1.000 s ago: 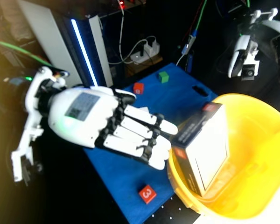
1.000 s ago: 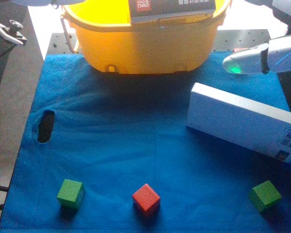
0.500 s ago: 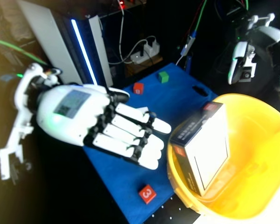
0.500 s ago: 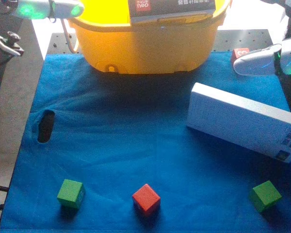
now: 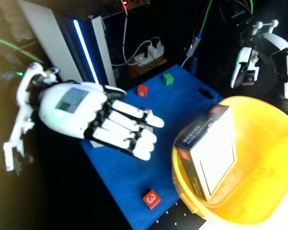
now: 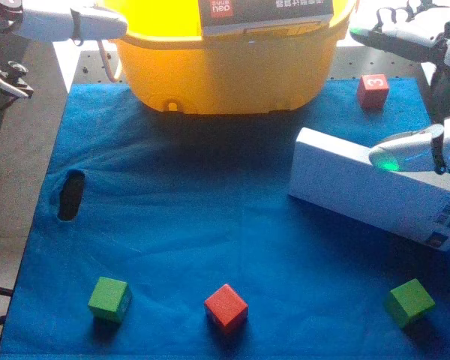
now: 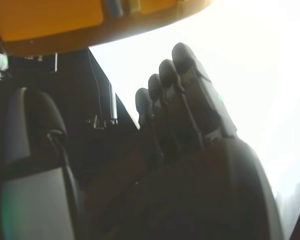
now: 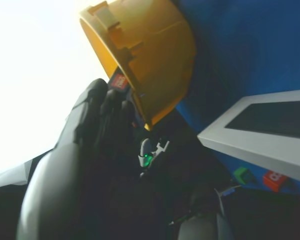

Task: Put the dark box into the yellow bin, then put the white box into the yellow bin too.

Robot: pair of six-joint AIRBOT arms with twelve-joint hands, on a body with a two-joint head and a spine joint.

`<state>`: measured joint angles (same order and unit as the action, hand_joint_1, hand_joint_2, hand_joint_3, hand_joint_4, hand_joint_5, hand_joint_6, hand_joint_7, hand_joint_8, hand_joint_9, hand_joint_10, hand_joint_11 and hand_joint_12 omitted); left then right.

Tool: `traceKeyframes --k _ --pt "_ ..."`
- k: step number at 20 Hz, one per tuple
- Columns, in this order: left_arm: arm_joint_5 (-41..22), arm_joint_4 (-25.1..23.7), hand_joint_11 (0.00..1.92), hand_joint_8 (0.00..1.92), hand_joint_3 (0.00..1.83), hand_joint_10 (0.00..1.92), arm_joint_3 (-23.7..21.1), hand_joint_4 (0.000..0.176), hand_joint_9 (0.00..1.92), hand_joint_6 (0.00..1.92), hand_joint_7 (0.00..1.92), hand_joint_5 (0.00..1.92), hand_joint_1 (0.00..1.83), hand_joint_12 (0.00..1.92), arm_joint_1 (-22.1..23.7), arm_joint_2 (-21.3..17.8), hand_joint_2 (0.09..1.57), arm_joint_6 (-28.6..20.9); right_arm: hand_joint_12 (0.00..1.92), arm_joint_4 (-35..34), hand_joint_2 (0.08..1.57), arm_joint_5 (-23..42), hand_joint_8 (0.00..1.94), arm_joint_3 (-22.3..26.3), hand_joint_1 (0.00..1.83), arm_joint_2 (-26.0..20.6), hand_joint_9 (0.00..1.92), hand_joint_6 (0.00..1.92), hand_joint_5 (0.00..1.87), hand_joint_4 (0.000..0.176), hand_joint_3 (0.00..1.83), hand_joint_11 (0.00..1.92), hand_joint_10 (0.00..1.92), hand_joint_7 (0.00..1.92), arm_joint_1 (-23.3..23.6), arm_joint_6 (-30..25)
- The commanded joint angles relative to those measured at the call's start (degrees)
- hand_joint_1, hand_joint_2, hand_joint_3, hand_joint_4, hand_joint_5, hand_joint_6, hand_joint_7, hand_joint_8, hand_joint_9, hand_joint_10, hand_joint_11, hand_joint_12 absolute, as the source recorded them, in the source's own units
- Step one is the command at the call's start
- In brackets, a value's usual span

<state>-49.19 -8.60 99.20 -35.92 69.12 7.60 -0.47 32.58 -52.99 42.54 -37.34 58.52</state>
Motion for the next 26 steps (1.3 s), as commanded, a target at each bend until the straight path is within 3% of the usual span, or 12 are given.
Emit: traceKeyframes --k 1,5,10,13,22,24,25,26 --pt "-6.13 2.72 0.46 0.00 0.00 0.00 -0.05 0.000 0.48 0.01 0.50 0.52 1.19 0.04 0.01 -0.16 0.89 -0.14 0.25 -0.70 0.86 7.91 0.00 0.33 0.20 -0.47 0.31 0.00 0.12 0.000 0.00 0.13 0.00 0.35 0.44 -0.18" --pt "-6.18 3.60 0.44 0.00 0.01 0.00 -0.17 0.000 0.46 0.01 0.48 0.52 1.19 0.03 -0.98 -0.13 0.91 0.10 0.22 -0.68 0.95 7.91 0.00 2.04 0.15 -1.63 0.25 0.00 0.09 0.000 0.01 0.05 0.00 0.30 -0.82 -0.18" --pt "-6.18 4.31 0.46 0.01 0.00 0.01 -0.26 0.006 0.49 0.02 0.52 0.56 1.19 0.04 -1.46 0.04 0.90 0.18 0.22 -0.69 0.87 7.91 0.01 2.46 0.24 -0.80 0.30 0.00 0.14 0.000 0.00 0.15 0.01 0.34 -2.95 -0.18" --pt "-6.25 4.58 0.46 0.00 0.01 0.00 -0.36 0.000 0.46 0.00 0.48 0.52 1.20 0.03 -1.61 0.07 0.94 0.19 0.22 -0.97 0.83 7.91 0.01 1.91 0.26 0.66 0.31 0.01 0.17 0.000 0.00 0.15 0.01 0.36 -4.05 -0.18" --pt "-6.31 4.91 0.45 0.00 0.00 0.00 -0.51 0.000 0.46 0.00 0.48 0.52 1.21 0.03 -1.88 0.09 0.94 0.18 0.13 -2.76 0.84 7.90 0.00 0.09 0.53 3.58 0.31 0.00 0.18 0.000 0.01 0.10 0.00 0.25 -5.97 -0.18" --pt "-6.41 5.10 0.47 0.01 0.00 0.01 -0.51 0.000 0.49 0.01 0.50 0.55 1.20 0.03 -2.00 0.10 0.92 0.18 0.15 -2.76 0.85 7.90 0.01 0.01 0.58 3.87 0.35 0.01 0.20 0.000 0.01 0.13 0.02 0.28 -5.98 -0.18" --pt "-6.50 5.31 0.49 0.01 0.00 0.01 -0.51 0.000 0.49 0.01 0.50 0.55 1.20 0.04 -2.11 0.08 0.92 0.18 0.25 -2.76 0.86 7.90 0.02 -0.12 0.67 4.15 0.51 0.01 0.33 0.000 0.00 0.28 0.02 0.48 -5.98 -0.18" --pt "-6.51 5.36 0.48 0.01 0.00 0.01 -0.51 0.000 0.49 0.01 0.50 0.54 1.20 0.03 -2.14 0.07 0.93 0.18 0.36 -2.77 0.86 7.90 0.01 -0.16 0.72 4.17 0.56 0.01 0.37 0.000 0.00 0.30 0.01 0.57 -5.98 -0.18"
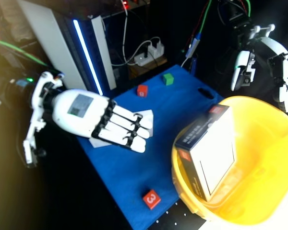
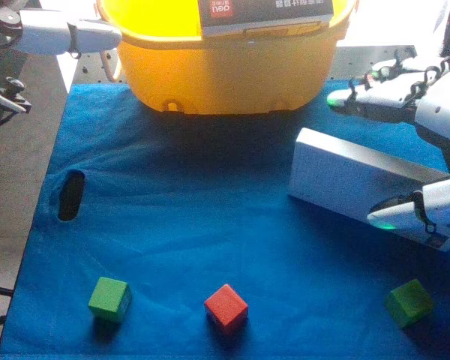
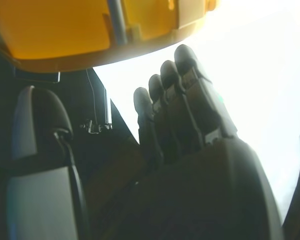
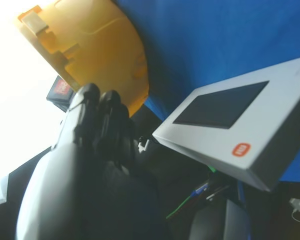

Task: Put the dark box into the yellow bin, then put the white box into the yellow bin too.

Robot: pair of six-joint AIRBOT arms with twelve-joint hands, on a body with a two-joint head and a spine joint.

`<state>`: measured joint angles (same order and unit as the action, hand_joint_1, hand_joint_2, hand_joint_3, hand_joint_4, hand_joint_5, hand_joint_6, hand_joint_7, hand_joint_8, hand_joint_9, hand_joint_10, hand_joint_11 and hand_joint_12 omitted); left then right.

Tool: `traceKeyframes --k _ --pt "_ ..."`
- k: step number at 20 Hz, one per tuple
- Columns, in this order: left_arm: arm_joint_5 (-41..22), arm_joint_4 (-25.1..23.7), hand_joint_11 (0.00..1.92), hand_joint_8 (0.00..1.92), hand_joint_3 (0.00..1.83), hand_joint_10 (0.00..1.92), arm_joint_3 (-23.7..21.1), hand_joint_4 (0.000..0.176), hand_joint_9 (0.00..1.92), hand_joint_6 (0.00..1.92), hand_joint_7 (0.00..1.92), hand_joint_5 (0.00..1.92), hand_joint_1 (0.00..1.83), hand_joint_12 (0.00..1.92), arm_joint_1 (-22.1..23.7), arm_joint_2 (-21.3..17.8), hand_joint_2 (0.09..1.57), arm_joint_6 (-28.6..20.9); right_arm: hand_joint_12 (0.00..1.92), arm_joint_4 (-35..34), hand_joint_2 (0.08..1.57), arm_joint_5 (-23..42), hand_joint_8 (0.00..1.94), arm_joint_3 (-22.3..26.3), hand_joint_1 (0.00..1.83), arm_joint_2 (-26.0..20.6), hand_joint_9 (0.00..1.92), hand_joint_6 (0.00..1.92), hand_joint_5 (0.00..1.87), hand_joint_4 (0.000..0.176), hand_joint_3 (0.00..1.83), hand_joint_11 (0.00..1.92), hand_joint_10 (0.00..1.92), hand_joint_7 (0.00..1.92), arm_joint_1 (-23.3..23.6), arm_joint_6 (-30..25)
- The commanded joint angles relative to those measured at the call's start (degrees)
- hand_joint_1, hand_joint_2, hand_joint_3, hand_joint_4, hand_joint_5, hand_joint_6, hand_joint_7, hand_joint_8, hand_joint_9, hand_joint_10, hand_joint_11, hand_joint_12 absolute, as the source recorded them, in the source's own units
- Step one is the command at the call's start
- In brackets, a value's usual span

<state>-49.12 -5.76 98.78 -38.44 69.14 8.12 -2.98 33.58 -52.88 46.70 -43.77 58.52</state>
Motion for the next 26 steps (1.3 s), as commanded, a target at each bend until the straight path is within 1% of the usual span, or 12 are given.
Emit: traceKeyframes --k 1,2,6,7,8,10,13,15,19,22,24,26 --pt "-6.62 2.59 0.48 0.01 0.00 0.01 -0.10 0.000 0.50 0.00 0.50 0.54 1.22 0.03 0.29 0.02 0.93 -0.34 0.44 -0.25 0.88 6.90 0.01 -0.33 0.80 0.05 0.70 0.01 0.46 0.000 0.00 0.35 0.02 0.67 0.45 -0.18" --pt "-6.64 2.63 0.48 0.01 0.00 0.01 -0.10 0.000 0.50 0.00 0.50 0.54 1.22 0.03 0.25 0.01 0.93 -0.34 0.44 -0.30 0.88 6.90 0.01 -0.40 0.80 0.04 0.70 0.01 0.46 0.000 0.00 0.35 0.02 0.67 0.45 -0.18" --pt "-6.67 2.79 0.47 0.00 0.00 0.00 -0.04 0.000 0.49 0.00 0.50 0.55 1.20 0.03 0.02 -0.05 0.93 -0.33 1.02 -0.79 0.92 6.90 0.04 -0.83 1.03 0.25 1.12 0.01 0.91 0.000 0.00 0.61 0.07 1.16 0.45 -0.18" --pt "-6.67 2.79 0.49 0.00 0.01 0.00 -0.03 0.000 0.49 0.00 0.48 0.52 1.21 0.03 -0.02 -0.05 0.95 -0.33 1.09 -0.92 0.99 6.90 0.02 -0.95 1.18 0.41 1.29 0.39 1.19 0.000 0.00 0.77 0.07 1.27 0.45 -0.18" --pt "-6.67 2.83 0.50 0.00 0.01 0.00 -0.04 0.000 0.49 0.00 0.48 0.51 1.21 0.04 -0.04 -0.09 0.95 -0.33 1.01 -1.00 0.99 6.90 0.17 -1.04 1.28 0.52 1.35 0.52 1.16 0.000 0.00 0.90 0.07 1.44 0.45 -0.18" --pt "-6.75 2.99 0.50 0.00 0.01 0.00 -0.07 0.000 0.49 0.00 0.48 0.52 1.20 0.04 -0.16 -0.14 0.95 -0.34 1.04 -1.03 0.99 6.91 0.13 -1.07 1.31 0.51 1.52 0.52 1.18 0.000 0.00 1.10 0.06 1.52 0.45 -0.18" --pt "-6.93 3.39 0.49 0.00 0.01 0.00 -0.07 0.000 0.49 0.01 0.49 0.54 1.19 0.03 -0.54 -0.15 0.96 -0.34 1.22 -1.04 0.99 6.91 0.15 -1.18 1.31 0.48 1.56 0.54 1.15 0.000 0.00 1.07 0.07 1.52 0.45 -0.18" --pt "-6.99 3.42 0.49 0.00 0.01 0.00 -0.07 0.000 0.49 0.01 0.49 0.54 1.19 0.03 -0.56 -0.16 0.97 -0.34 1.26 -1.10 1.02 6.95 0.46 -1.32 1.30 0.49 1.55 0.67 1.07 0.000 0.00 1.07 0.10 1.37 0.46 -0.18" --pt "-6.96 3.43 0.50 0.00 0.01 0.00 -0.03 0.000 0.50 0.01 0.50 0.55 1.18 0.03 -0.57 -0.10 0.97 -0.33 1.30 -2.16 1.04 9.16 0.65 -1.92 1.29 0.73 1.50 0.73 1.02 0.000 0.00 1.04 0.21 1.28 0.49 -0.18" --pt "-6.89 3.50 0.64 0.01 0.00 0.02 0.14 0.000 0.62 0.00 0.56 0.58 1.12 0.11 -0.74 -0.03 1.01 -0.33 1.40 -2.86 1.06 9.95 0.81 -2.86 1.29 1.35 1.27 0.68 1.03 0.000 0.00 1.00 0.76 1.21 1.03 -0.19" --pt "-6.88 3.71 0.73 0.01 0.00 0.00 0.30 0.000 0.79 0.01 0.72 0.69 1.04 0.33 -1.11 0.00 1.04 -0.32 1.38 -2.85 1.05 10.09 0.80 -3.67 1.29 2.17 1.24 0.70 1.03 0.000 0.00 1.01 0.82 1.22 2.20 -0.19" --pt "-6.81 3.71 0.66 0.01 0.00 0.03 0.49 0.000 0.97 0.00 0.89 0.76 0.96 0.85 -1.28 0.19 1.09 -0.30 1.34 -2.80 1.06 10.15 0.75 -4.38 1.29 2.78 1.25 0.75 1.01 0.000 0.00 1.04 0.77 1.23 3.28 -0.19"
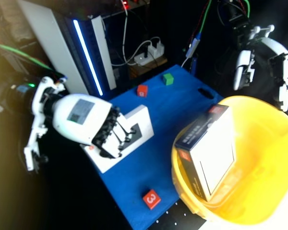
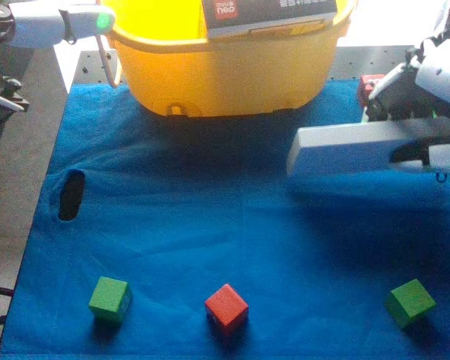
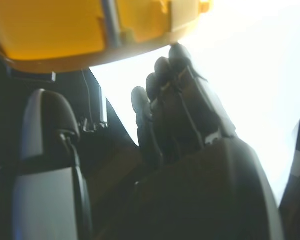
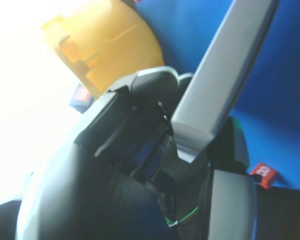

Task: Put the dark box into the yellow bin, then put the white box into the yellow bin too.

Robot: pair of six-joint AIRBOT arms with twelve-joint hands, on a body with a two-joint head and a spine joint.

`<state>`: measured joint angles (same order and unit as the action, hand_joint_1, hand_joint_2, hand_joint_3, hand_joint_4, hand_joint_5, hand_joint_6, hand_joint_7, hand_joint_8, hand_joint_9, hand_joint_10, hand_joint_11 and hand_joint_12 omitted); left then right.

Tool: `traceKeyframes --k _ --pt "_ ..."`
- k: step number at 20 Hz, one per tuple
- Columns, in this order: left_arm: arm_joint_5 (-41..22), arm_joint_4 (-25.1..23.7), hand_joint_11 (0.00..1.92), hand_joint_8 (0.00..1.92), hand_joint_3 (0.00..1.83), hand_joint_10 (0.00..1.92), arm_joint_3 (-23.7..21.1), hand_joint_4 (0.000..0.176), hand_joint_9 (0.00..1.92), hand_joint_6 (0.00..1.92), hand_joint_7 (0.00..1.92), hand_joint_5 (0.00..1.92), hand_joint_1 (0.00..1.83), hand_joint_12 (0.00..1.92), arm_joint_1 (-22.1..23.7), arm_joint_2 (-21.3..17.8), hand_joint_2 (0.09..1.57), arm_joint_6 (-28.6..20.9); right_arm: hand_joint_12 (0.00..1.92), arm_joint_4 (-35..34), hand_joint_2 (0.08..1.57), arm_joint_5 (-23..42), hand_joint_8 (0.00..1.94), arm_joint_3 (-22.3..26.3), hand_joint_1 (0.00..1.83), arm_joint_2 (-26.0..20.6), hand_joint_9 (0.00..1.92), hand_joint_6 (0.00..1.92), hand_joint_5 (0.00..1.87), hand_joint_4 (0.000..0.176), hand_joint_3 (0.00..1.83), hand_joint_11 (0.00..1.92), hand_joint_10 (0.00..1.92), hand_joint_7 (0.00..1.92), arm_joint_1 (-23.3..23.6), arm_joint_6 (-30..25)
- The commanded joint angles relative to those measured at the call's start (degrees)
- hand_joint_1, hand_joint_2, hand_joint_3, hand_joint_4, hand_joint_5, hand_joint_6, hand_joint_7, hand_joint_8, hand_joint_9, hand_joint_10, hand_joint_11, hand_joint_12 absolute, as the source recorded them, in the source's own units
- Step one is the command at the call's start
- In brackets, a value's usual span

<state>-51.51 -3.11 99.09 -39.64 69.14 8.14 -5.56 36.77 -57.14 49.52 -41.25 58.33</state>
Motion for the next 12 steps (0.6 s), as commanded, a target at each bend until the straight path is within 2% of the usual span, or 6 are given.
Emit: traceKeyframes --k 1,4,7,10,11,12 --pt "-4.41 1.08 0.61 0.01 0.00 0.03 0.33 0.000 1.00 0.00 0.92 0.77 0.93 1.02 -0.09 0.39 1.11 -0.33 1.32 -0.15 1.06 6.96 0.72 -0.47 1.29 0.19 1.26 0.77 1.00 0.000 0.00 1.04 0.75 1.24 1.39 0.01" --pt "-4.11 1.06 0.55 0.02 0.00 0.04 0.62 0.000 1.03 0.00 0.99 0.80 0.90 1.20 -0.11 0.73 1.15 -0.30 1.29 0.56 1.05 6.96 0.67 -1.26 1.29 0.24 1.27 0.75 1.02 0.000 0.00 1.04 0.70 1.27 3.22 0.01" --pt "-3.98 1.06 0.49 0.01 0.00 0.07 0.67 0.000 1.03 0.00 1.04 0.82 0.86 1.39 -0.20 0.79 1.16 -0.29 1.45 1.46 1.08 6.96 0.88 -1.25 1.28 0.19 1.23 0.76 0.98 0.000 0.00 1.04 0.90 1.18 4.77 0.01" --pt "-4.68 1.69 0.44 0.00 0.00 0.06 0.66 0.000 1.00 0.00 1.01 0.82 0.84 1.35 -0.16 0.85 1.11 -0.37 1.47 1.72 1.07 6.95 0.87 -1.23 1.29 0.03 1.21 0.77 0.98 0.000 0.00 1.03 0.93 1.18 4.91 0.01" --pt "-4.89 1.64 0.41 0.00 0.00 0.00 0.47 0.000 0.78 0.00 0.76 0.64 0.70 0.86 0.43 0.64 1.08 -0.41 1.44 1.72 1.06 6.95 0.76 -1.15 1.29 0.03 1.23 0.82 0.98 0.000 0.00 1.06 0.90 1.23 4.91 0.01" --pt "-4.76 1.05 0.37 0.00 0.00 0.00 0.41 0.038 0.63 0.00 0.57 0.48 0.64 0.53 1.38 0.38 1.01 -0.41 1.43 1.72 1.06 6.95 0.79 -1.08 1.29 0.03 1.23 0.78 0.99 0.000 0.00 1.06 0.89 1.22 4.91 0.01"
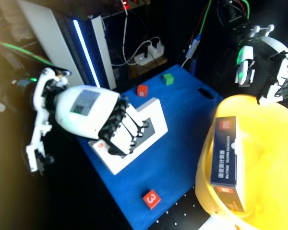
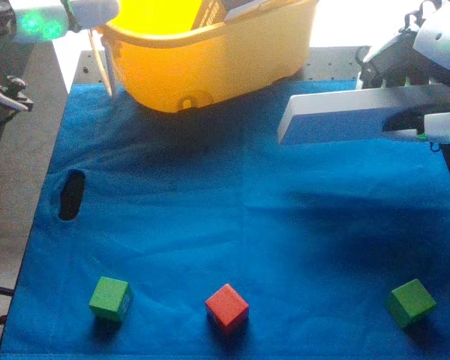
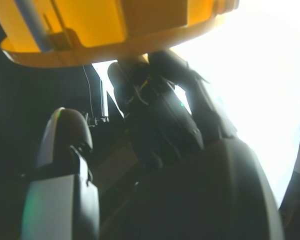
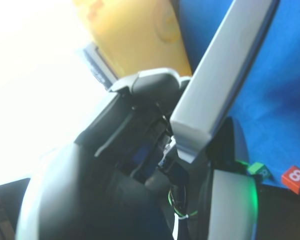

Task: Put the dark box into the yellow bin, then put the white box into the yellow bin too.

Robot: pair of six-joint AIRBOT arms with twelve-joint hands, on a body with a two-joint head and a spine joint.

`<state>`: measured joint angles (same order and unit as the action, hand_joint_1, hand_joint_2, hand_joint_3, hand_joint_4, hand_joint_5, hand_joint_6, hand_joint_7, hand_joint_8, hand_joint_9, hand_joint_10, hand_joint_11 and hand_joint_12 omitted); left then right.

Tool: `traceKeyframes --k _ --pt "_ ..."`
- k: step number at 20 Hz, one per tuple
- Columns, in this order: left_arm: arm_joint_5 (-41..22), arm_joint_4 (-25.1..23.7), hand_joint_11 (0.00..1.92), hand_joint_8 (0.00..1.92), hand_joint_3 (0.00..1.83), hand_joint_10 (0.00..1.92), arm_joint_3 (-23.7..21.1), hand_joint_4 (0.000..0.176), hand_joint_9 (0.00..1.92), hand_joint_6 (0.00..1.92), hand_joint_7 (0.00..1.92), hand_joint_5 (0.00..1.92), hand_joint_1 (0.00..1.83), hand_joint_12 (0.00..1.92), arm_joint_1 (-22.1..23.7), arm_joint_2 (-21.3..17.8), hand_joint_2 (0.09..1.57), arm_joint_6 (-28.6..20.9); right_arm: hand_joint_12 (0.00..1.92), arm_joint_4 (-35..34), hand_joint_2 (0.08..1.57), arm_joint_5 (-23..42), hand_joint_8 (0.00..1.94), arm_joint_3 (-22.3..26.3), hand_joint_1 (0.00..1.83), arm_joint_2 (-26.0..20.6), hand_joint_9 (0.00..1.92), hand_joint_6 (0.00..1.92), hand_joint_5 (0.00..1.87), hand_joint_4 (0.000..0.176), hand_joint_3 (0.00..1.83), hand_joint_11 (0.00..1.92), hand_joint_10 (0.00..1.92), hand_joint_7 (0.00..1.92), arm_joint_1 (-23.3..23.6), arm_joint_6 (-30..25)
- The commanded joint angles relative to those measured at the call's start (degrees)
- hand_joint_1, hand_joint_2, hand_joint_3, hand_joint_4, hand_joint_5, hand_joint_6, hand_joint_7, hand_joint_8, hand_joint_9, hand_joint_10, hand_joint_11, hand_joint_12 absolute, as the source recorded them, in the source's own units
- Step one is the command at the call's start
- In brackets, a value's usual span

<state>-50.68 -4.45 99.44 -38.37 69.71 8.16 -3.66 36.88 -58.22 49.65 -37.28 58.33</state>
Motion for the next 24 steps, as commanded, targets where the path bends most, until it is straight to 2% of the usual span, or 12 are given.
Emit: traceKeyframes --k 1,2,4,5,6,8,11,13,17,19,21,24 --pt "-5.39 1.16 0.38 0.00 0.01 0.00 0.20 0.052 0.56 0.00 0.48 0.42 0.66 0.33 2.07 -0.52 0.93 -0.42 1.43 -0.18 1.06 6.84 0.79 0.02 1.29 -0.10 1.22 0.78 0.99 0.000 0.00 1.06 0.88 1.22 0.93 0.01" --pt "-5.31 0.49 0.36 0.00 0.00 0.00 0.31 0.045 0.45 0.00 0.34 0.28 0.64 0.21 3.01 -0.67 0.89 -0.42 1.42 -0.19 1.07 6.84 0.84 0.01 1.29 -0.09 1.24 0.75 1.00 0.000 0.00 1.06 0.88 1.20 0.93 0.01" --pt "-5.82 -2.53 0.35 0.00 0.01 0.00 0.05 0.093 0.37 0.00 0.29 0.25 0.66 0.10 8.26 -1.54 0.85 -0.42 1.49 -0.19 1.07 6.84 0.92 -0.01 1.29 0.11 1.21 0.72 1.00 0.000 0.00 1.04 0.98 1.17 0.99 0.01" --pt "-5.96 -2.85 0.35 0.00 0.01 0.00 -0.03 0.093 0.37 0.00 0.29 0.25 0.66 0.10 8.89 -1.63 0.85 -0.42 1.49 -0.19 1.07 6.84 0.92 -0.04 1.29 0.15 1.21 0.72 1.00 0.000 0.00 1.04 0.98 1.17 1.01 0.01" --pt "-6.43 -3.16 0.30 0.00 0.01 0.00 -0.20 0.144 0.31 0.00 0.19 0.14 0.65 0.08 9.76 -1.81 0.92 -0.42 1.44 -0.18 1.07 6.84 0.89 -0.11 1.29 0.25 1.22 0.72 1.00 0.000 0.00 1.07 0.96 1.18 1.09 0.01" --pt "-7.99 -3.25 0.27 0.00 0.00 0.00 -1.16 0.172 0.29 0.01 0.12 0.14 0.65 0.21 10.91 -2.77 0.97 -0.41 1.45 -0.16 1.07 6.85 0.88 -0.24 1.29 0.53 1.24 0.75 0.98 0.000 0.00 1.08 0.95 1.18 1.75 0.01" --pt "-8.30 -3.25 0.06 0.00 0.00 0.00 -2.29 0.176 0.23 0.00 0.09 0.19 0.65 0.66 11.20 -4.40 0.94 -0.07 1.40 0.73 1.07 6.85 0.79 -0.39 1.29 0.55 1.21 0.81 0.97 0.000 0.00 1.01 0.90 1.22 3.64 0.01" --pt "-8.05 -3.22 0.14 0.00 0.00 0.01 -2.84 0.176 0.24 0.00 0.03 0.15 0.69 0.61 11.19 -5.17 0.86 0.69 1.40 1.58 1.06 6.84 0.83 -0.56 1.29 0.51 1.24 0.73 1.00 0.000 0.00 1.03 0.88 1.20 5.08 0.01" --pt "-9.02 -2.82 0.20 0.00 0.00 0.00 -3.04 0.104 0.22 0.00 0.05 0.08 0.68 0.45 11.24 -5.24 0.88 0.92 1.60 3.34 1.05 6.84 0.48 -1.13 1.19 0.38 1.21 0.71 1.13 0.000 0.00 1.04 1.08 1.30 8.62 0.01" --pt "-9.39 -2.81 0.18 0.00 0.00 0.00 -3.12 0.120 0.21 0.00 0.08 0.08 0.67 0.43 11.23 -5.23 0.90 1.07 1.49 3.75 1.04 6.84 0.75 -1.50 1.29 0.38 1.22 0.57 1.10 0.000 0.00 1.00 0.93 1.25 10.00 0.01" --pt "-9.35 -2.81 0.18 0.01 0.01 0.00 -3.34 0.079 0.21 0.01 0.10 0.10 0.67 0.43 11.19 -5.21 0.92 1.66 1.33 4.30 1.05 6.82 0.73 -2.12 1.29 0.38 1.25 0.69 1.04 0.000 0.00 1.02 0.77 1.25 12.15 0.01" --pt "-9.27 -2.82 0.14 0.00 0.00 0.00 -3.62 0.153 0.19 0.00 0.09 0.09 0.66 0.41 10.46 -5.16 0.89 1.93 1.51 5.63 1.06 6.74 0.53 -3.17 1.18 0.55 1.24 0.78 1.09 0.000 0.00 1.10 1.10 1.31 15.28 0.01"
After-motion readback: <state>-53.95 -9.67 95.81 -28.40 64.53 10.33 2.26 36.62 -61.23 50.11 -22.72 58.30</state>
